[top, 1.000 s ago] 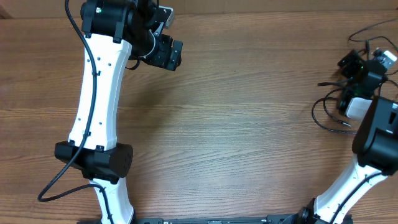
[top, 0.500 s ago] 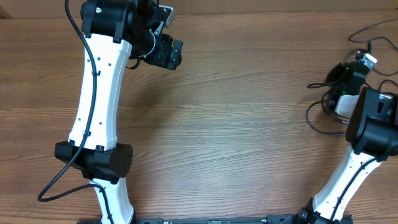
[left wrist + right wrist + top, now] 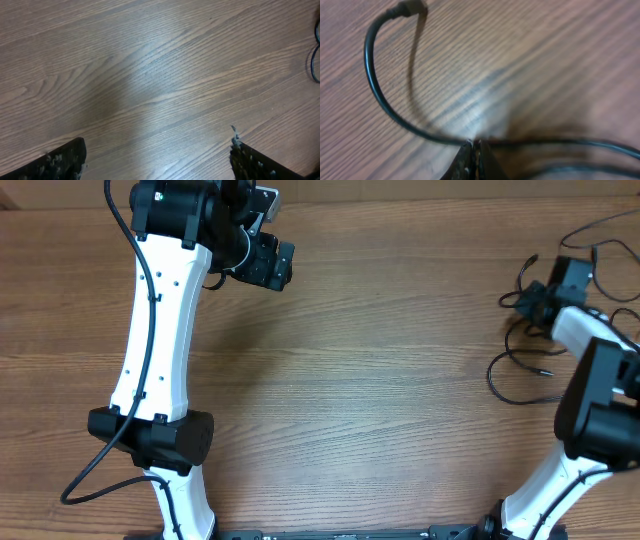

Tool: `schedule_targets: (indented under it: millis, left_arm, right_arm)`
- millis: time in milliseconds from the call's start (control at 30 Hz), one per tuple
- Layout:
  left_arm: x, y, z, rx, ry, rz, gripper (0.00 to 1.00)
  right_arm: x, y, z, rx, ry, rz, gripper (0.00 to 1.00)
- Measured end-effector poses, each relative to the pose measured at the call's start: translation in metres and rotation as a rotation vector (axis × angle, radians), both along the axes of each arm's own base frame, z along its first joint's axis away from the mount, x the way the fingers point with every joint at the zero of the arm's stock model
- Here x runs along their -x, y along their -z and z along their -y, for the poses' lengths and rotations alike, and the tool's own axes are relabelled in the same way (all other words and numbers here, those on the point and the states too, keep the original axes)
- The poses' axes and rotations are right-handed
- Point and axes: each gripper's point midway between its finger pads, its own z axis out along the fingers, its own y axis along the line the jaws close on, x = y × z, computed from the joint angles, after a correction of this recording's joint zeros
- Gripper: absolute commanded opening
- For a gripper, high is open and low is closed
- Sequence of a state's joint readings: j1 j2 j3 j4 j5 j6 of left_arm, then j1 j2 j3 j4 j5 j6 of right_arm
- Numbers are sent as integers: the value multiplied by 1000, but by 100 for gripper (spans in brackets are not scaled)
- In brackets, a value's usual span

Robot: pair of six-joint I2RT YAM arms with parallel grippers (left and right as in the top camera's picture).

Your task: Untangle cables

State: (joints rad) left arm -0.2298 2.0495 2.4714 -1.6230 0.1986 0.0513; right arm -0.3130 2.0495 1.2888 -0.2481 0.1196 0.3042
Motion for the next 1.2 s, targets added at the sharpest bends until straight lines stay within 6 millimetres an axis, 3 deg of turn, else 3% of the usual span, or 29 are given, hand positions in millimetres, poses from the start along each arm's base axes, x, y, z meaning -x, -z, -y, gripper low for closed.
schedule_targets:
  millis: [133, 267, 433, 533, 567, 600, 633, 667, 733, 767, 800, 967, 1067, 1200]
  left_arm:
    - [0, 0, 0, 0, 0, 0, 91]
    - [0, 0, 0, 0, 0, 0, 91]
    - [0, 0, 0, 0, 0, 0, 91]
    - [0, 0, 0, 0, 0, 0, 92]
    - [0, 0, 0, 0, 0, 0, 92]
    - [0, 0, 0, 0, 0, 0, 92]
    - [0, 0, 0, 0, 0, 0, 92]
    - [0, 0, 0, 0, 0, 0, 93]
    - [0, 0, 0, 0, 0, 1, 93]
    - [-1, 0, 0, 0, 0, 3, 93]
    - [-2, -1, 0, 1, 0, 8, 93]
    - [-8, -3, 2, 8, 0, 35, 94]
    - [-10, -4, 2, 10, 0, 43, 93]
    - [-11, -2, 3, 9, 0, 41, 92]
  right_arm:
    - [25, -29, 1, -58, 28, -81, 4]
    - [53, -45, -11, -114, 29, -160, 4]
    - [80, -35, -23, -170, 32, -276, 4]
    - [84, -34, -26, -182, 34, -293, 4]
    - [84, -34, -26, -184, 33, -292, 8]
    - [83, -34, -26, -184, 34, -287, 36]
    - [80, -35, -26, -189, 39, -271, 56]
    - [75, -37, -26, -187, 29, -252, 58]
    - [61, -42, -25, -184, 12, -191, 56]
    - [50, -46, -24, -184, 2, -144, 47]
    - [38, -51, -23, -179, -12, -91, 31]
    - [-11, -86, -14, -134, -53, 152, 30]
    - [-29, -98, -9, -106, -67, 241, 30]
    - [-33, -74, -6, -108, -56, 210, 29]
